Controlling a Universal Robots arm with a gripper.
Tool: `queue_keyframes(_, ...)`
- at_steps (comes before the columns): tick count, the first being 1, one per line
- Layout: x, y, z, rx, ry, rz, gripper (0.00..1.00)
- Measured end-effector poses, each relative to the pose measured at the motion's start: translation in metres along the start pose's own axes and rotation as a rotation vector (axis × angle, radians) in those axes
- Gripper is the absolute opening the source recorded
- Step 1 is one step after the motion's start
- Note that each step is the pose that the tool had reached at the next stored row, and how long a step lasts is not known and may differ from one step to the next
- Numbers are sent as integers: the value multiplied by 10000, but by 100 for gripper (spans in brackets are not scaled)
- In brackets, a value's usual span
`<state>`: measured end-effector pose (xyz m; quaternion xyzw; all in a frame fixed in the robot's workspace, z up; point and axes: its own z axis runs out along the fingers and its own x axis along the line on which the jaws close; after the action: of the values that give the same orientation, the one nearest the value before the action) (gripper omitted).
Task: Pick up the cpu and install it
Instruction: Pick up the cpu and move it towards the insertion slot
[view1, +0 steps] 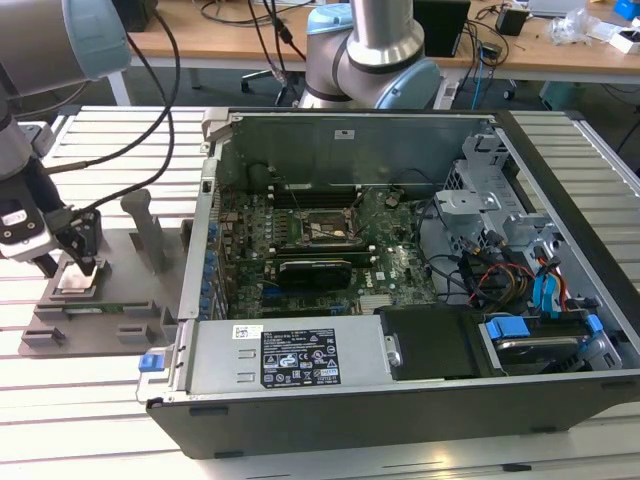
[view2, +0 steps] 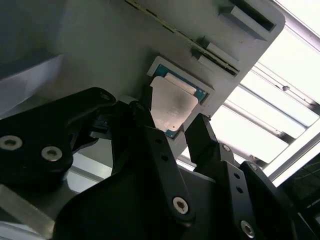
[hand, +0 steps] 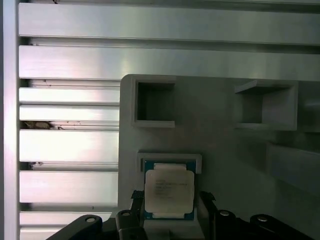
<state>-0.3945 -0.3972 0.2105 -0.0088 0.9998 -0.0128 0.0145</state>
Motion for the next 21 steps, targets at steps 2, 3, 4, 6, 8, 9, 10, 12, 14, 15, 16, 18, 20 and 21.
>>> queue_keyframes(2,-4,1,23,-1,-1,-4,54)
queue_keyframes(3,-6,1,42,-1,-2,-8,54)
queue_keyframes(4,-8,1,53,0,-1,-13,54)
queue_keyframes(6,-10,2,68,-1,-2,-25,54)
queue_keyframes(8,-12,2,83,-1,-2,-37,54)
queue_keyframes(9,-11,2,90,0,-1,-40,54)
queue_keyframes(10,-11,2,89,0,0,-41,54)
queue_keyframes(12,-12,2,90,-1,-1,-40,54)
queue_keyframes(14,-12,2,91,-1,-1,-41,55)
queue_keyframes(15,-12,2,91,-1,-2,-41,62)
queue_keyframes(16,-12,2,91,-1,-2,-41,62)
queue_keyframes(18,-13,2,98,11,-7,-43,62)
queue_keyframes(20,-11,4,124,19,-2,-42,62)
queue_keyframes(21,-11,8,137,18,-2,-41,62)
